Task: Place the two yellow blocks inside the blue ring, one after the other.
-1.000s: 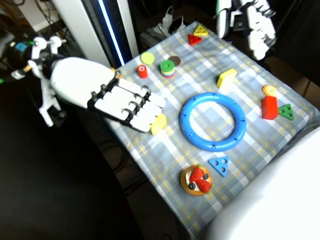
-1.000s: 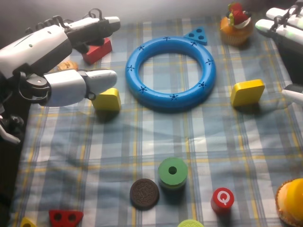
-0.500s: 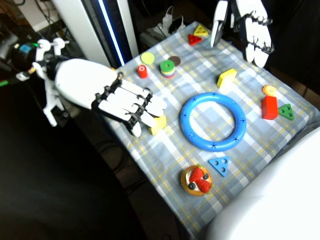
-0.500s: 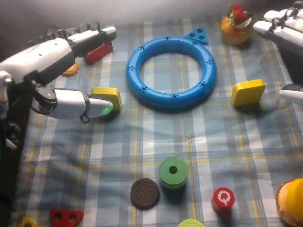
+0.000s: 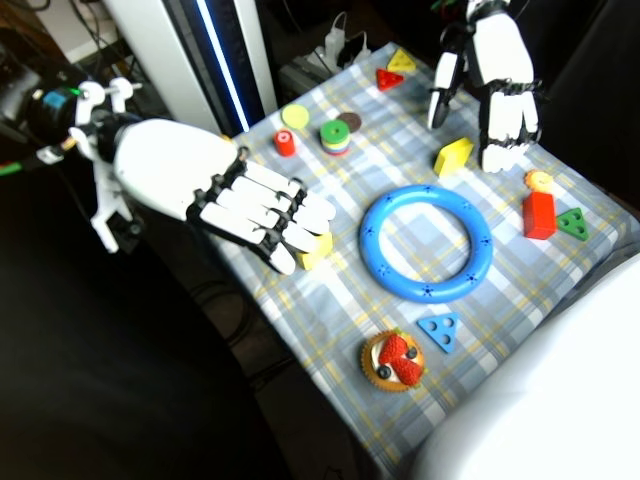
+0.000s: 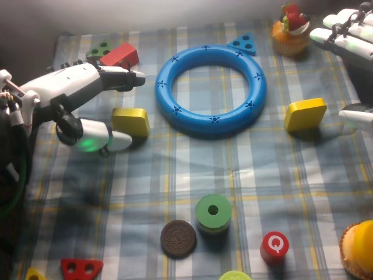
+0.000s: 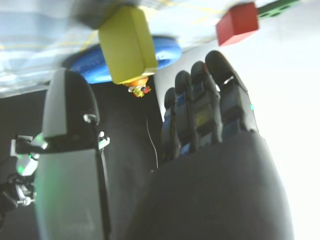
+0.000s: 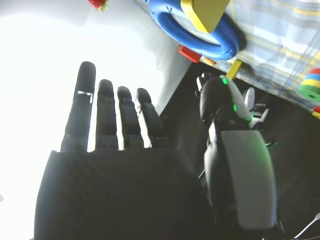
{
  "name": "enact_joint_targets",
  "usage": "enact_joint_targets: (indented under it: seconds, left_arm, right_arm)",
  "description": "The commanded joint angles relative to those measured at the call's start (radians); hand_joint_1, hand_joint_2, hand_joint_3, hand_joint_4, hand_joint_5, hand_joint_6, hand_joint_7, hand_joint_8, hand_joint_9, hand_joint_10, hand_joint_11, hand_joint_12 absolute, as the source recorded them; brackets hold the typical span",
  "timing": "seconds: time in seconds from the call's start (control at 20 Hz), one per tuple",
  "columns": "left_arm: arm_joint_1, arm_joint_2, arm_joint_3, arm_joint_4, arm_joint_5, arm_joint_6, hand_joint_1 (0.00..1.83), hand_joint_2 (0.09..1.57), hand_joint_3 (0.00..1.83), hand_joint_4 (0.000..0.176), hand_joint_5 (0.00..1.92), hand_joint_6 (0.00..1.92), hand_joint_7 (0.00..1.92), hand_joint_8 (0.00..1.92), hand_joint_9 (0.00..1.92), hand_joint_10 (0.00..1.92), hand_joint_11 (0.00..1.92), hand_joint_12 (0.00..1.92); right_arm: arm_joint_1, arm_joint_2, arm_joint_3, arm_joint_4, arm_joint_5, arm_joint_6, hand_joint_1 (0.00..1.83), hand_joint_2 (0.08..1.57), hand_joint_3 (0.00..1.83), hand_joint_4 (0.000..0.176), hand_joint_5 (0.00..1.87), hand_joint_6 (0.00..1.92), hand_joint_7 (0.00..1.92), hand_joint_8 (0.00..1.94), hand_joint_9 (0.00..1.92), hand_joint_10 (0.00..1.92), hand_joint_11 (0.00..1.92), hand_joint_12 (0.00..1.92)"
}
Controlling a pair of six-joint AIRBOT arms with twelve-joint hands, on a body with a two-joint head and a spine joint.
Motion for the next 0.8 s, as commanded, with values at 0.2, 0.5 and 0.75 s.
enact_joint_targets:
  seconds: [0.2, 0.5, 0.75]
  left_arm:
    - [-0.043, -0.040, 0.034, -0.017, -0.058, 0.045, 1.25, 1.15, 0.00, 0.000, 0.91, 0.87, 0.96, 1.28, 0.88, 0.94, 0.02, 1.64]
    - [-0.078, 0.000, -0.012, 0.031, -0.142, 0.045, 1.22, 1.20, 0.00, 0.000, 0.80, 1.19, 0.84, 1.34, 0.68, 1.47, 0.00, 1.72]
    - [-0.165, 0.007, -0.031, 0.102, -0.184, 0.044, 1.14, 1.17, 0.00, 0.000, 0.87, 1.14, 0.95, 1.71, 0.78, 1.91, 0.21, 1.92]
  right_arm:
    - [0.004, -0.004, 0.003, 0.004, 0.127, 0.008, 0.46, 1.31, 0.00, 0.000, 0.00, 0.00, 0.00, 0.00, 0.05, 0.08, 0.00, 0.77]
    - [0.001, -0.004, 0.003, 0.008, 0.131, 0.009, 0.52, 1.32, 0.00, 0.000, 0.00, 0.00, 0.00, 0.00, 0.05, 0.04, 0.00, 0.56]
    - [0.001, -0.004, 0.005, 0.009, 0.136, 0.010, 0.55, 1.32, 0.00, 0.000, 0.00, 0.00, 0.00, 0.00, 0.05, 0.02, 0.00, 0.48]
